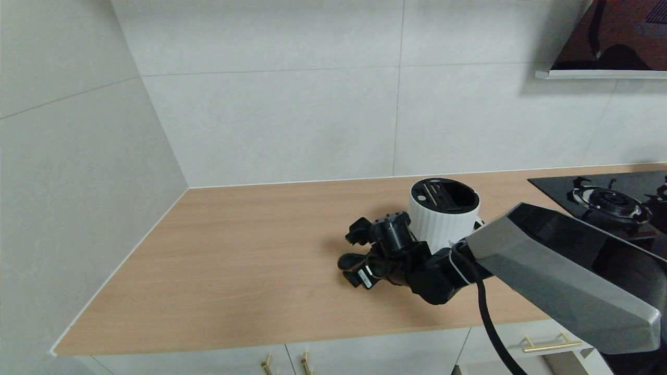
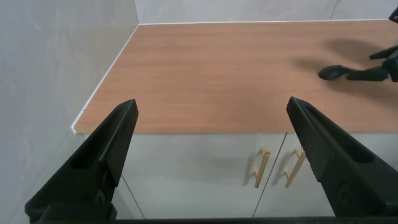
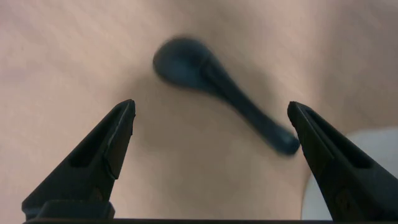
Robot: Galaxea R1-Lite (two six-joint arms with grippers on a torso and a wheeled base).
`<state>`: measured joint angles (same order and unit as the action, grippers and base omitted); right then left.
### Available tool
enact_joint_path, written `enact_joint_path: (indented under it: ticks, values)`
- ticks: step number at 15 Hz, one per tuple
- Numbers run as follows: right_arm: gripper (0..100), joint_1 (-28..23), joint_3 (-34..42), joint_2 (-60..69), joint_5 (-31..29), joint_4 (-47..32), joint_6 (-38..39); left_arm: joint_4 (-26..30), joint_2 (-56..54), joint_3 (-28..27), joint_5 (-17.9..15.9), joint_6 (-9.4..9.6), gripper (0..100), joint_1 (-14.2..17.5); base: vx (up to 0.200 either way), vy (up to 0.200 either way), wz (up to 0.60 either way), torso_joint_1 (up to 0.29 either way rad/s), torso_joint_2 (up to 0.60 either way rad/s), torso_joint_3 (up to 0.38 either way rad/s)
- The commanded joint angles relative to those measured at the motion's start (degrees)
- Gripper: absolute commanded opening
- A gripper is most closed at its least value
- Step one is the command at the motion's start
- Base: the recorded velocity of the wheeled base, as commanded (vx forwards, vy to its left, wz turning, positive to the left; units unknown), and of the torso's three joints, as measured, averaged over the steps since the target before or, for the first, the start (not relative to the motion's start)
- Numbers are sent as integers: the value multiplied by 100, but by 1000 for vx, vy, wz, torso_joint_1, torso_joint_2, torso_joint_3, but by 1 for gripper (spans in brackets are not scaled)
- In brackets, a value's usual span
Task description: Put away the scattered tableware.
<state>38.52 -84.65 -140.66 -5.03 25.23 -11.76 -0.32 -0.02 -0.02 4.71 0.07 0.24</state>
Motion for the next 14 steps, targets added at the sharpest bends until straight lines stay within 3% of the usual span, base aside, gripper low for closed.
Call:
enact_joint_path:
  ticks: [1, 14]
  values:
    - [100, -11, -236, -234, 134, 8, -1, -3, 2, 2, 4, 1, 100, 2, 0, 0, 0, 0, 0, 0]
    - [100, -178, -1001, -876, 380, -19, 473, -3, 2, 2, -5, -16, 100, 2, 0, 0, 0, 0, 0, 0]
